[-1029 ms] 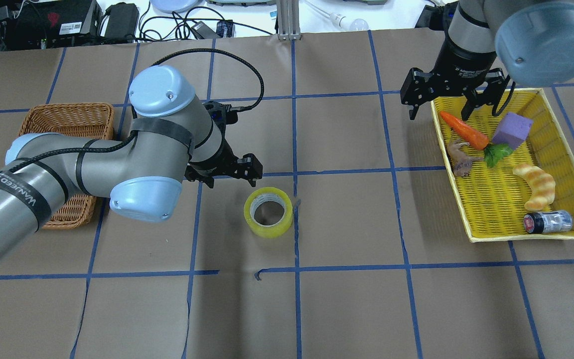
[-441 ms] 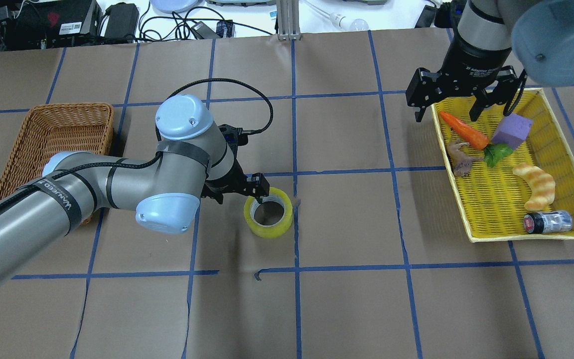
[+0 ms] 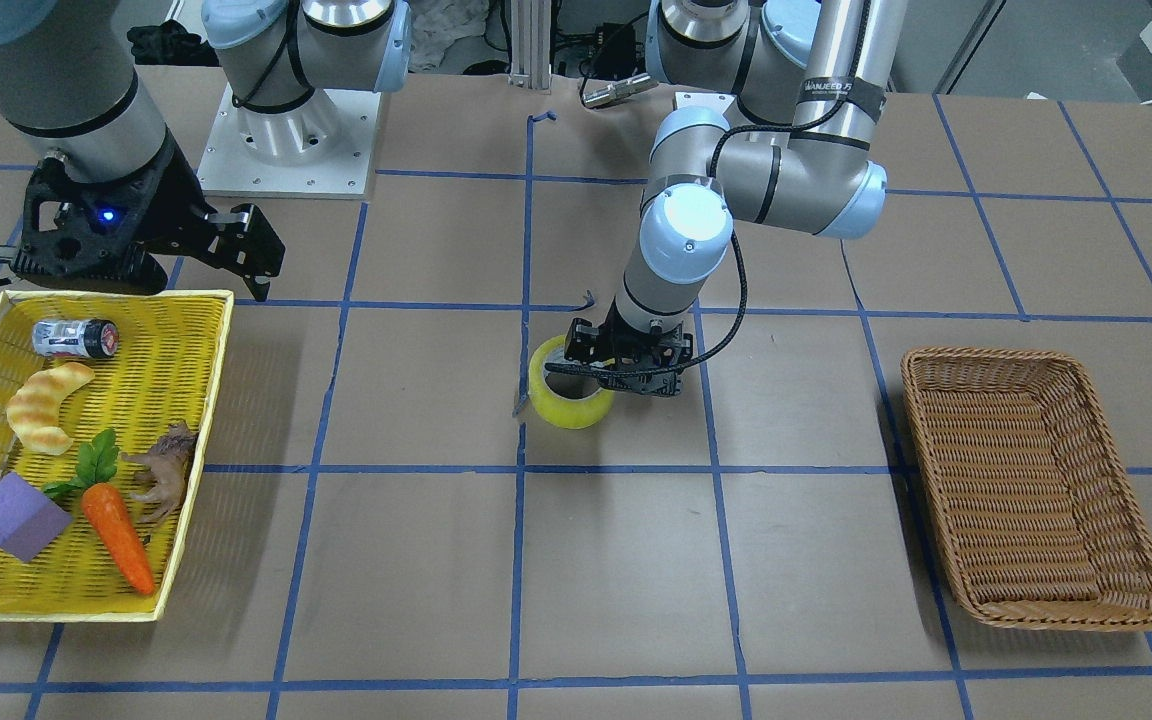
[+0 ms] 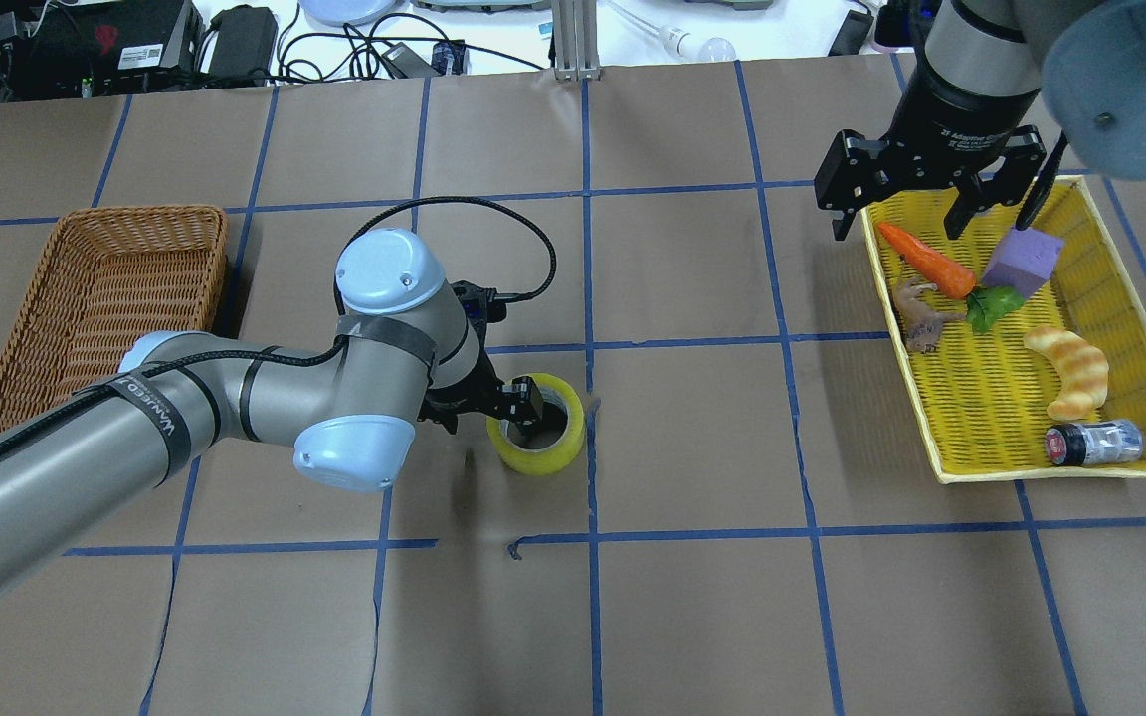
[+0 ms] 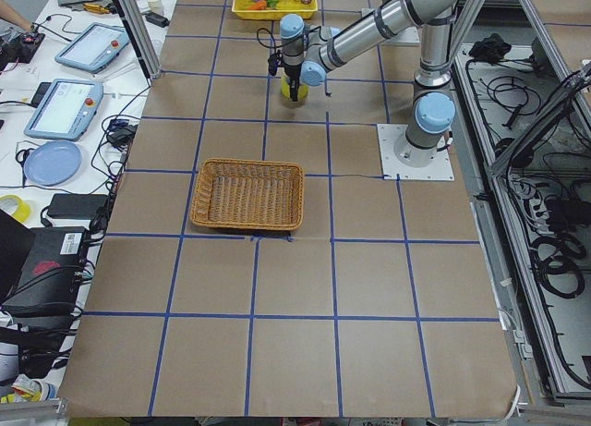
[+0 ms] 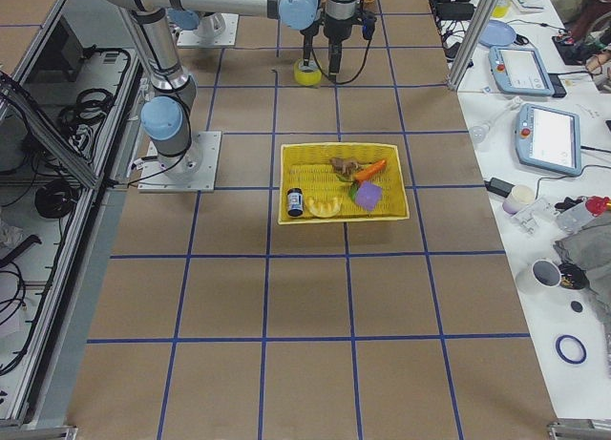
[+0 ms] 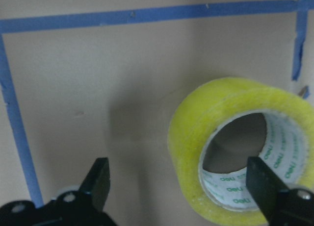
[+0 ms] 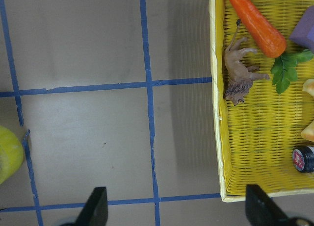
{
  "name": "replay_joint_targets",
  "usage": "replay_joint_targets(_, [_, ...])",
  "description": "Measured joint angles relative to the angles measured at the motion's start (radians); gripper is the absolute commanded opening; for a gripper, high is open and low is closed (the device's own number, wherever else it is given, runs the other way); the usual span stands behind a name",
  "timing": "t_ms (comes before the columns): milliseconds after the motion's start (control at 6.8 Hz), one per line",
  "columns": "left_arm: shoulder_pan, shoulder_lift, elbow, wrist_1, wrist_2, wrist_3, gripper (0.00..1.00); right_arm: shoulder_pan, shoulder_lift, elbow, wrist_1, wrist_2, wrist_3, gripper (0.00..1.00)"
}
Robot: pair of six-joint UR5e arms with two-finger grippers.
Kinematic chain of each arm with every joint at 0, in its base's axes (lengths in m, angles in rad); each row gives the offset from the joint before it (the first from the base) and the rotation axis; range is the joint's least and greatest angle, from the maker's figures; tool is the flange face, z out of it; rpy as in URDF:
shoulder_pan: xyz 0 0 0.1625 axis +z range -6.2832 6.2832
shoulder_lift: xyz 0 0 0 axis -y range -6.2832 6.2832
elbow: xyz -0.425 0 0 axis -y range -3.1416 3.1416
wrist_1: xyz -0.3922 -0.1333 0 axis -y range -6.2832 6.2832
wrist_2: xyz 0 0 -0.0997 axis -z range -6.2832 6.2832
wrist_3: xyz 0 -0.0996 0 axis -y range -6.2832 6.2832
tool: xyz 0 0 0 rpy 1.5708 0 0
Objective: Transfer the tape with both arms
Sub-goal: 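Lower the left gripper onto the tape roll rim and grasp it, then carry the tape roll with the left gripper into the brown basket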
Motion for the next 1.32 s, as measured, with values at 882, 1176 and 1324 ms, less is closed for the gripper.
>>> replay_joint_targets(882, [0.025,0.037,0.041,-0.042,0.120,0.046,0.00,0.002,-0.003,0.002,-0.002,-0.007,0.001,1.00])
replay_joint_targets(1176, [0.140,0.068,0.173,-0.220,0.235,0.218,0.00,0.002,-0.003,0.003,-0.002,-0.010,0.002,1.00])
replay_joint_targets(1324, [0.234,0.084,0.240,-0.302,0.254,0.332,0.00,0.002,-0.003,0.004,-0.002,-0.010,0.002,1.00])
